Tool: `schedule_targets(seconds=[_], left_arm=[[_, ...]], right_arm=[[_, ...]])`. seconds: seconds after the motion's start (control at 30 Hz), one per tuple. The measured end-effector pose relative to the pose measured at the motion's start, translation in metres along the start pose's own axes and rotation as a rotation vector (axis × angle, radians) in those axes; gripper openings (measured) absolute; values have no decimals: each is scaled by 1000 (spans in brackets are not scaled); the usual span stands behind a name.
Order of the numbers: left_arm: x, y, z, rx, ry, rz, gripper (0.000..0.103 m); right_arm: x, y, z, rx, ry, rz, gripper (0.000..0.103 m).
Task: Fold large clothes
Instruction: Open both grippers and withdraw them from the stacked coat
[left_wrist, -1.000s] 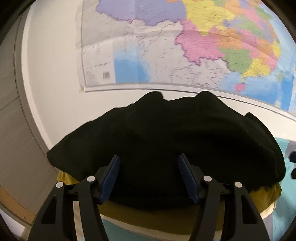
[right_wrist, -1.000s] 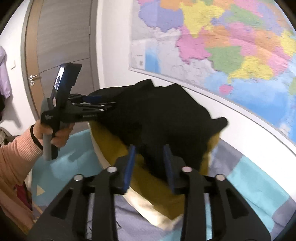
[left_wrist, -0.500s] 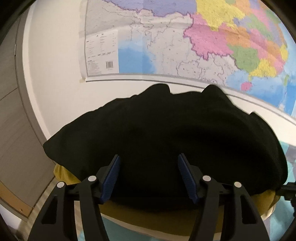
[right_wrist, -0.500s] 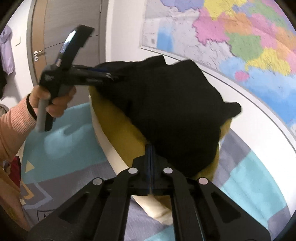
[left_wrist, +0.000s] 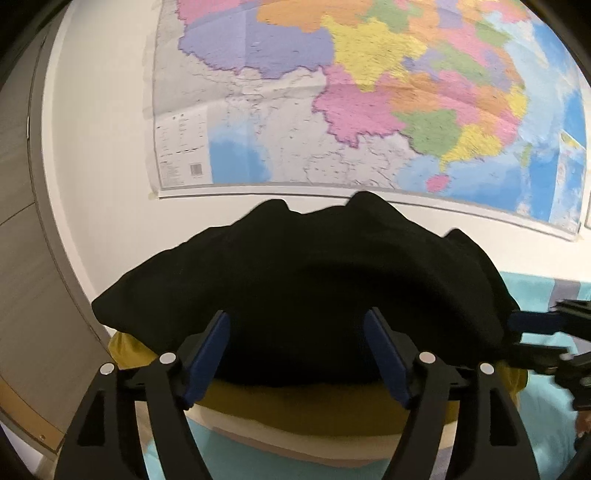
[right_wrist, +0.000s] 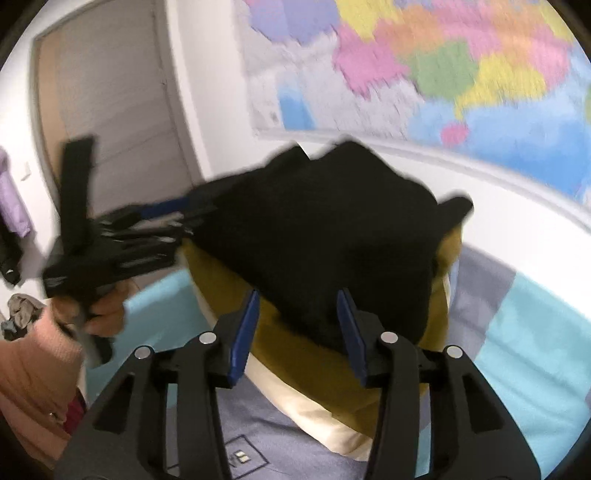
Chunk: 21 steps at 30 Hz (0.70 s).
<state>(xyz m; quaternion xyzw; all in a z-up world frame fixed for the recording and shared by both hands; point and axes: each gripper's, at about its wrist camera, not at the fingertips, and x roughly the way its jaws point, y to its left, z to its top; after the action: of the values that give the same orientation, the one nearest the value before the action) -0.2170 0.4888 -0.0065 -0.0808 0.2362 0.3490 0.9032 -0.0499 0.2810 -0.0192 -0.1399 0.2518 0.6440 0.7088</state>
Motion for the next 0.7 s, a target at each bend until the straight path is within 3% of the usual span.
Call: schedule_targets(seconds=[0.1,0.23,0.4,0.7], left_arm=[[8,-8,-9,-5,41,-18,78],[4,-9,-20,-60,61,-42,79],[-9,-9,-27,-117,83,-70,92],[-42,-20,-49,-149,90,-28,96]], right_arm=[[1,0,-5,18,4,-2,44],[-18,6,-9,36,-48,17,54],[-33,21,-26,27,-76,-9,68],[-43,33,-52,63,-98,-51,93]])
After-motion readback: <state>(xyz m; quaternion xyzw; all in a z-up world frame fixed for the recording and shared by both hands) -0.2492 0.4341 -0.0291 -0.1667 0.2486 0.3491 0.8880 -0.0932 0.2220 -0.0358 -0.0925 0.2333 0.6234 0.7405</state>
